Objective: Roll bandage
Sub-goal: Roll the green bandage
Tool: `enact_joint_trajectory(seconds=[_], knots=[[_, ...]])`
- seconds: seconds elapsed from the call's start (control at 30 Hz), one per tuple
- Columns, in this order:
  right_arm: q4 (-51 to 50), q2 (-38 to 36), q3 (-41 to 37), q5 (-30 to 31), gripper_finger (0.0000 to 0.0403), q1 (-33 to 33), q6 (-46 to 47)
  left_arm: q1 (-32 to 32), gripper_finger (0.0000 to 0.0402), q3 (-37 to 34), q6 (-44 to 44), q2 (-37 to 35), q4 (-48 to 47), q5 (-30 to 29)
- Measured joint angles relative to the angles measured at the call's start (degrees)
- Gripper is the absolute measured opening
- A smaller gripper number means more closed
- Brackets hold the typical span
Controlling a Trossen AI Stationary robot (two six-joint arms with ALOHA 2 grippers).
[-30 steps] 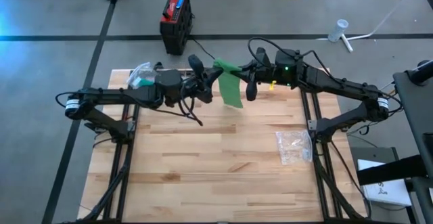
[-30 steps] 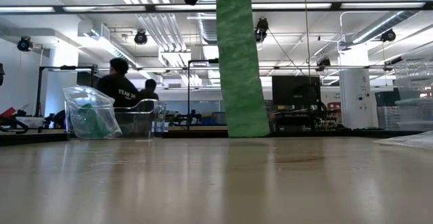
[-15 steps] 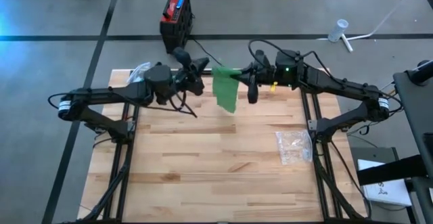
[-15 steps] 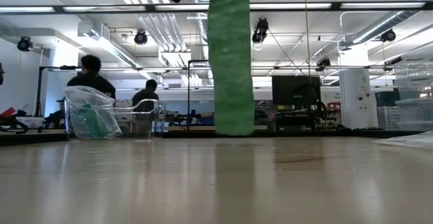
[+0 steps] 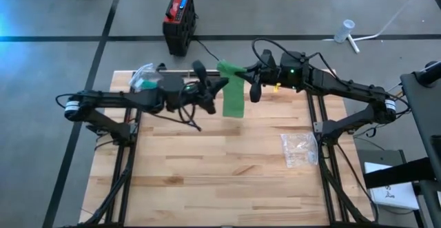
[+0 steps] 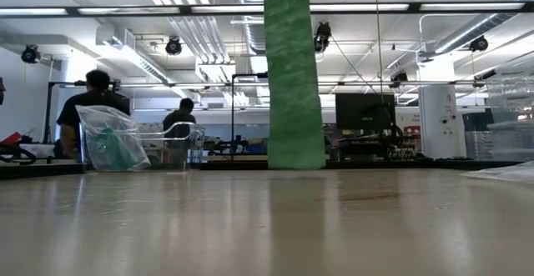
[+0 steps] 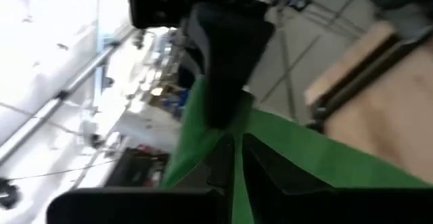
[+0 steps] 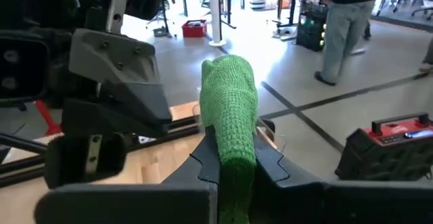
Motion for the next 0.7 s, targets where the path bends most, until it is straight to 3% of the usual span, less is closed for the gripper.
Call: enact_joint_trajectory(seconds=[0.17,0.43,0.7], knots=[[-0.1,0.0,0.0,-1.7,0.0022,0.2,0.3,1.3,0.0003,0.2,5.2,4.0,7.3,-6.7],[0.3,0.0,0.6,-1.7,0.0022,0.4,-0.6,2.8,0.0001,0.2,9.4,3.3,6.4,-16.7],[-0.6,-0.2,0.6,-4.0,0.0021,0.7,-1.0,3.5,0.0,0.2,9.3,1.0,5.6,-19.2]])
